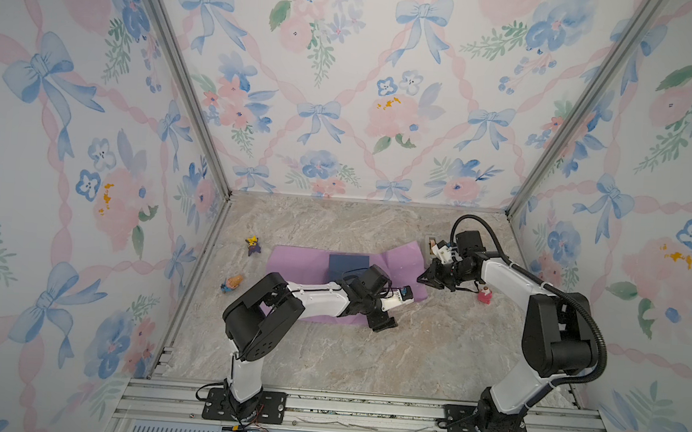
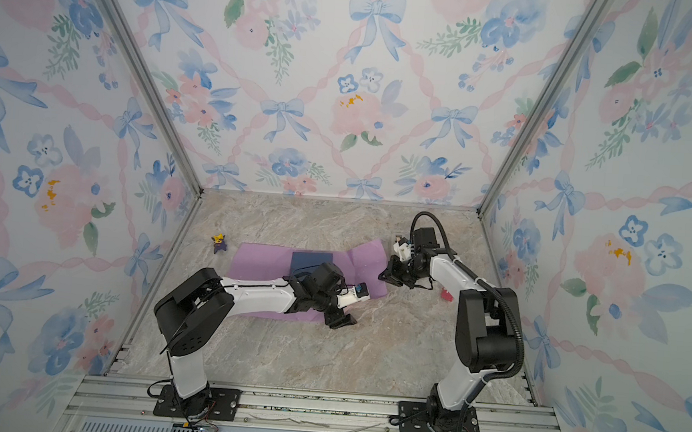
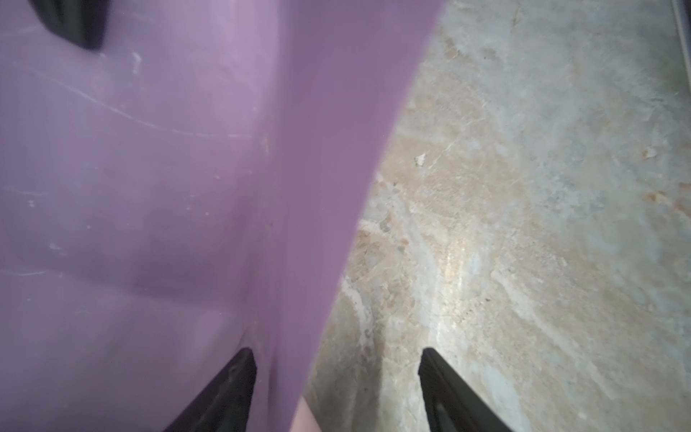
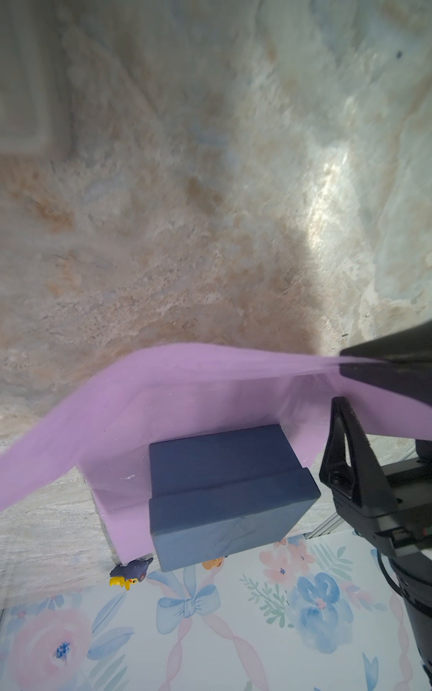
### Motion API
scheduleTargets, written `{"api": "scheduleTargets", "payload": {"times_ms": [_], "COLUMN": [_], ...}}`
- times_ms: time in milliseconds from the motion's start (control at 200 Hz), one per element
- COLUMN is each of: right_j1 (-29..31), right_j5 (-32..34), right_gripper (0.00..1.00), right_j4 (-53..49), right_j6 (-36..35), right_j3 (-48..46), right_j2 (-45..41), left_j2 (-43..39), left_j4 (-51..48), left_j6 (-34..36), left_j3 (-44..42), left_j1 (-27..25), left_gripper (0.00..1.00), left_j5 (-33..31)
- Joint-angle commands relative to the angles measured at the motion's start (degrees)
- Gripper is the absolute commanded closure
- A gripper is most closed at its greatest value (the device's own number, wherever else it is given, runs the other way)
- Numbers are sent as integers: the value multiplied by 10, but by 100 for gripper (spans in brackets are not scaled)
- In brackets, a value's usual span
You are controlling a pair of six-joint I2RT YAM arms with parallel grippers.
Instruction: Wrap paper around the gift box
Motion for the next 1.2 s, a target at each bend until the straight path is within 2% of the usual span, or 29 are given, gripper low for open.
{"api": "scheduleTargets", "payload": {"times_ms": [0, 340, 395, 475, 560, 615, 760, 830, 1195], "right_j1": [-5, -5, -5, -6, -5, -3, 8, 16, 70], "right_j5": [-20, -37, -40, -37, -42, -50, -67, -69, -68], "right_gripper": [96, 97, 92, 77, 74, 75, 89, 93, 99], "right_j4": [13, 27, 27, 23, 28, 38, 77, 100, 161], "right_j6": [13, 30, 33, 34, 38, 46, 76, 96, 155], "right_j3": [-10, -16, -15, -15, -17, -20, -31, -38, -36], "right_j2": [6, 12, 14, 23, 33, 37, 20, 2, -12], "left_j2": [10, 41, 45, 49, 50, 49, 46, 41, -8], "left_j4": [-9, -9, -9, -8, -8, -8, 5, 13, 61], "left_j6": [16, 16, 15, 11, 10, 7, 0, -6, -23], "left_j3": [-14, -21, -22, -24, -26, -25, -29, -32, -76], "left_j1": [-10, -28, -28, -28, -28, -28, -28, -28, -28], "left_gripper": [29, 30, 30, 30, 30, 30, 30, 30, 30], "left_j5": [29, 41, 40, 35, 36, 36, 34, 33, 33]}}
